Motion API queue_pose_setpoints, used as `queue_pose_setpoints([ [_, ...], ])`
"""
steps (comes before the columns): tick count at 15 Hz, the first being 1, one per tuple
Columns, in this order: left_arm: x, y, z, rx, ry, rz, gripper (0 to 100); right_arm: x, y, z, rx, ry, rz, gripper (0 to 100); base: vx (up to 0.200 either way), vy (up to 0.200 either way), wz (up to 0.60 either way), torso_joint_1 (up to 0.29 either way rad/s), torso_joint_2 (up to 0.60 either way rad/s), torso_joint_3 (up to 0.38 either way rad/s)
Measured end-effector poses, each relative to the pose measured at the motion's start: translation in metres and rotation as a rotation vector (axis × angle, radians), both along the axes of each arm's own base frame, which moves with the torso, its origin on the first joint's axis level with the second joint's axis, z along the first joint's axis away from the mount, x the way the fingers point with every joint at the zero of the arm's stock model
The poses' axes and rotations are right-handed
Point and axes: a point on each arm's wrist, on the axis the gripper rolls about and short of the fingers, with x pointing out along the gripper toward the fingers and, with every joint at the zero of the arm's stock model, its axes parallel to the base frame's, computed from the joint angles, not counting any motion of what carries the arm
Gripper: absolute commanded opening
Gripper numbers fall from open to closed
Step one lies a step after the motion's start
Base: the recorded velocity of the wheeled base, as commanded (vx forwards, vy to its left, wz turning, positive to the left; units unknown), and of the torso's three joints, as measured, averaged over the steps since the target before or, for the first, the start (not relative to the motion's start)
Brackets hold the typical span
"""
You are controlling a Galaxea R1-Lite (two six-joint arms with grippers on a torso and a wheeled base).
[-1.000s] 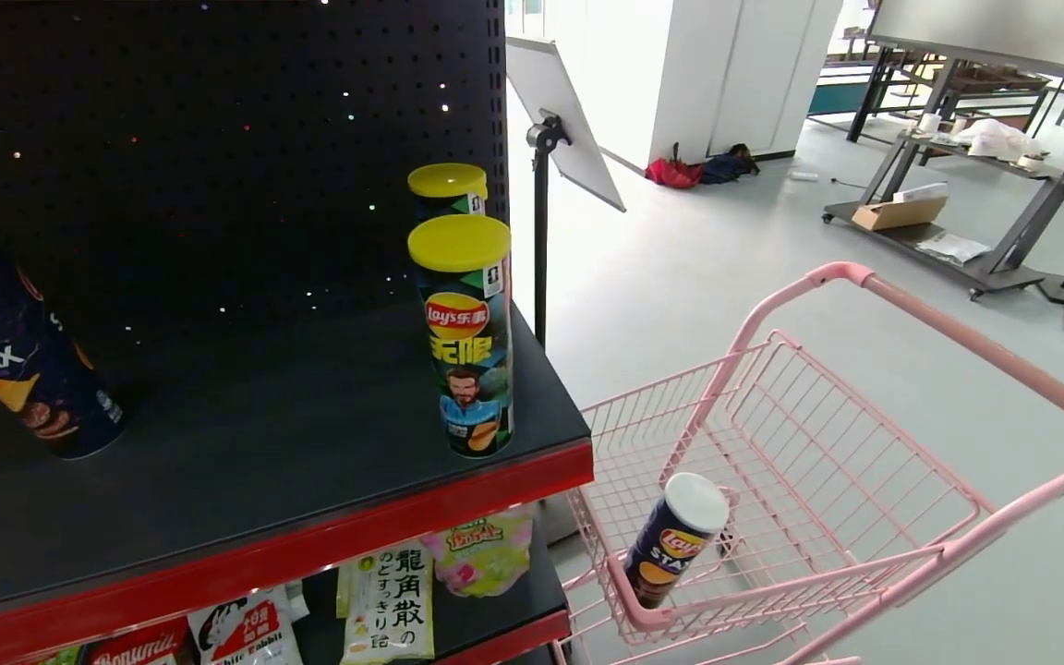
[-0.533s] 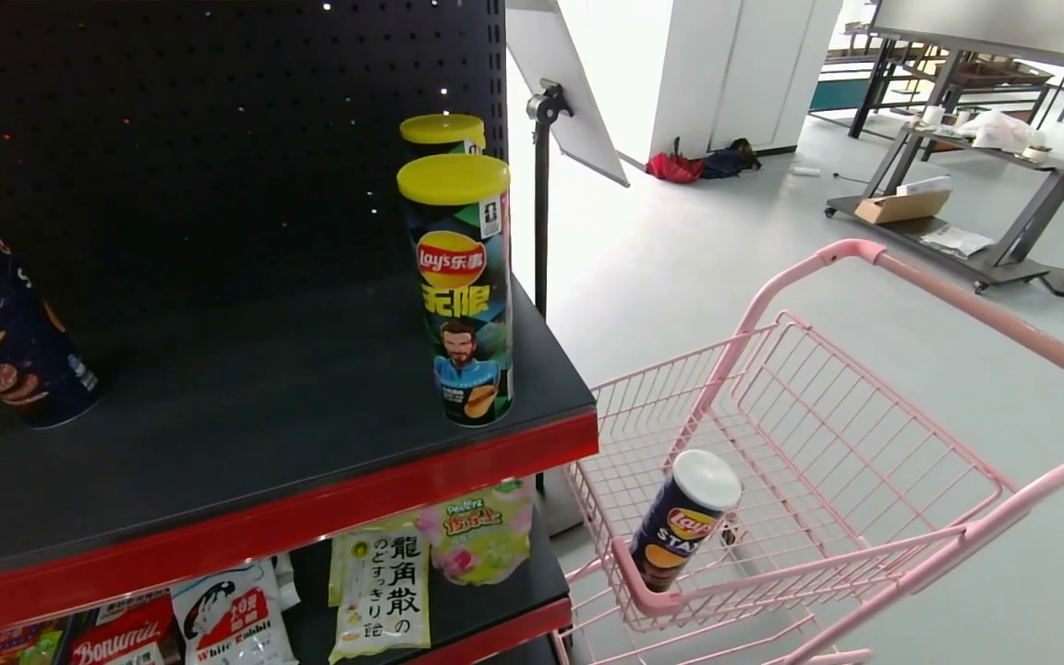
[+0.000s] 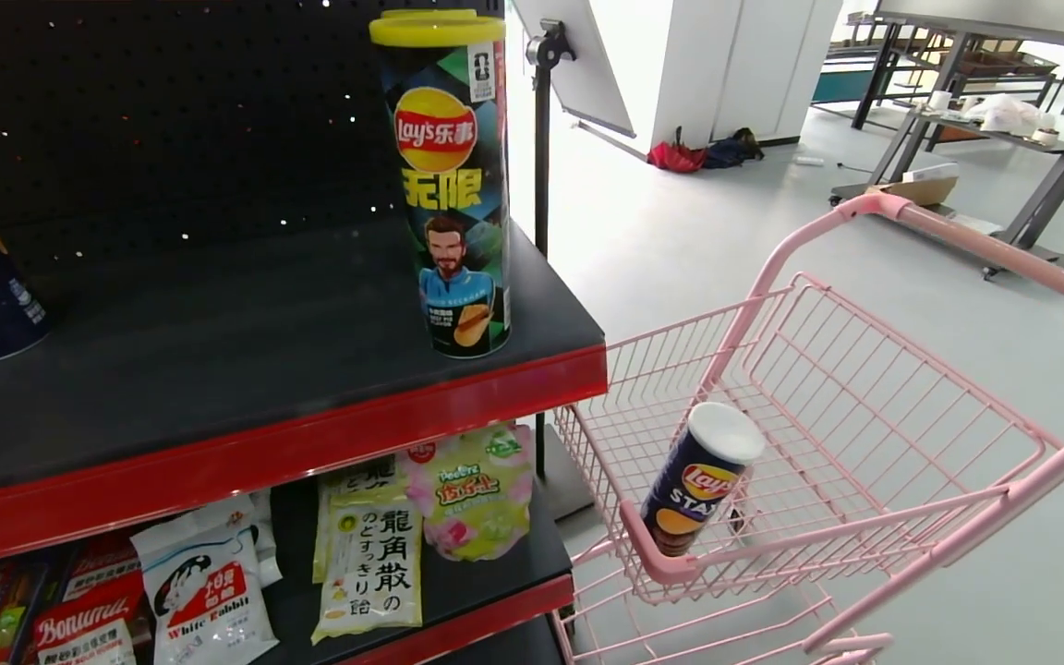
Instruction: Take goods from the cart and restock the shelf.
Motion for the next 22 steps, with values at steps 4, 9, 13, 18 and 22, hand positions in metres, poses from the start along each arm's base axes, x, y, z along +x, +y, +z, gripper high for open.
queue_pose_setpoints([
  [4, 0.0, 0.0, 0.0, 0.0, 0.0, 0.0, 100, 0.0, 0.0, 0.0, -0.006, 0.0, 0.0, 100, 0.0, 0.0, 0.0, -0.039, 0.15, 0.104],
  [9, 0.0, 0.0, 0.0, 0.001, 0.0, 0.0, 100, -0.002, 0.0, 0.053, 0.047, -0.058, 0.045, 100, 0.0, 0.0, 0.0, 0.0, 0.0, 0.0],
  [13, 0.0, 0.0, 0.0, 0.0, 0.0, 0.0, 100, 0.061, 0.006, 0.124, 0.098, 0.044, 0.184, 100, 0.0, 0.0, 0.0, 0.0, 0.0, 0.0],
  [18, 0.0, 0.0, 0.0, 0.0, 0.0, 0.0, 100, 0.176, 0.037, 0.089, 0.145, 0.171, 0.372, 100, 0.0, 0.0, 0.0, 0.0, 0.0, 0.0],
  [22, 0.0, 0.0, 0.0, 0.004, -0.001, 0.002, 100, 0.207, 0.056, 0.034, 0.17, 0.325, 0.501, 100, 0.0, 0.0, 0.0, 0.0, 0.0, 0.0],
])
